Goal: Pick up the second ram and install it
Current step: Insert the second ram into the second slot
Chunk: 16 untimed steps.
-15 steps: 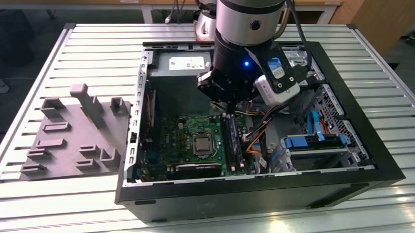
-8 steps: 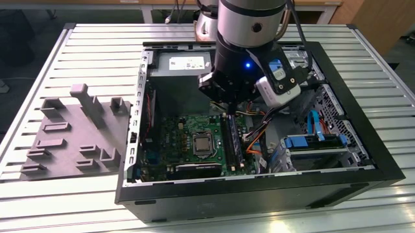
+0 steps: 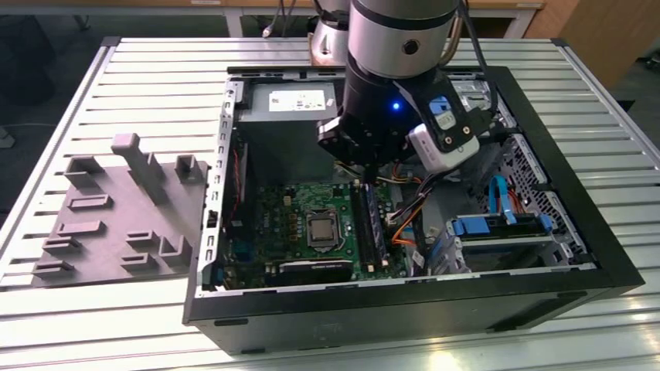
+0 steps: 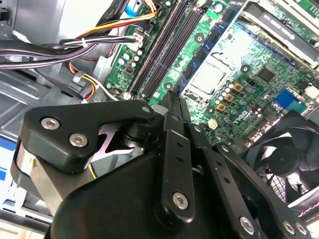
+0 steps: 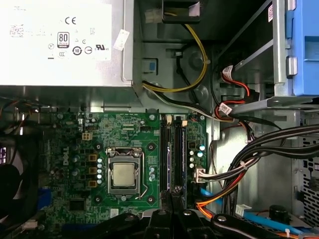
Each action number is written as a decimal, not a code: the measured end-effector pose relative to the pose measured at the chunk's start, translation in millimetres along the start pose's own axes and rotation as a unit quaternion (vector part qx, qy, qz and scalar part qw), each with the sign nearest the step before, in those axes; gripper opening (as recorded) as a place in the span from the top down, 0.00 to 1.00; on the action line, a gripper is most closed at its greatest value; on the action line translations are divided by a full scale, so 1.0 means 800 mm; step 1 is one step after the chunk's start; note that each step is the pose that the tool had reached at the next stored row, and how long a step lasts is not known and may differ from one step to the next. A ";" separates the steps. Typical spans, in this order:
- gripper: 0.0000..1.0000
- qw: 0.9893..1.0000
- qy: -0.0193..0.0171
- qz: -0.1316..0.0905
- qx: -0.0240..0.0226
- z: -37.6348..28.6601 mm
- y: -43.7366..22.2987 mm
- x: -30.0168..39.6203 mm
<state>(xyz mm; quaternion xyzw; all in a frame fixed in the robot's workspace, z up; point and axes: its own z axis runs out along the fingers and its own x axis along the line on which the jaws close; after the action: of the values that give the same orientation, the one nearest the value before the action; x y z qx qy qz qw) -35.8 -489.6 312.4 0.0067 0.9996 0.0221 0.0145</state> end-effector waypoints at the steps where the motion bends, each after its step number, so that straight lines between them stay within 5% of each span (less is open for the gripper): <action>1: 0.88 1.000 0.000 0.000 0.000 0.0003 0.0000 -0.0002; 16: 0.88 1.000 0.000 0.000 -0.001 0.0056 -0.0002 -0.0011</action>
<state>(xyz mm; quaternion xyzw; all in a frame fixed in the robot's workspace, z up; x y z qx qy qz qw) -34.8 -489.6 308.0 0.0066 0.9996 0.0227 0.0145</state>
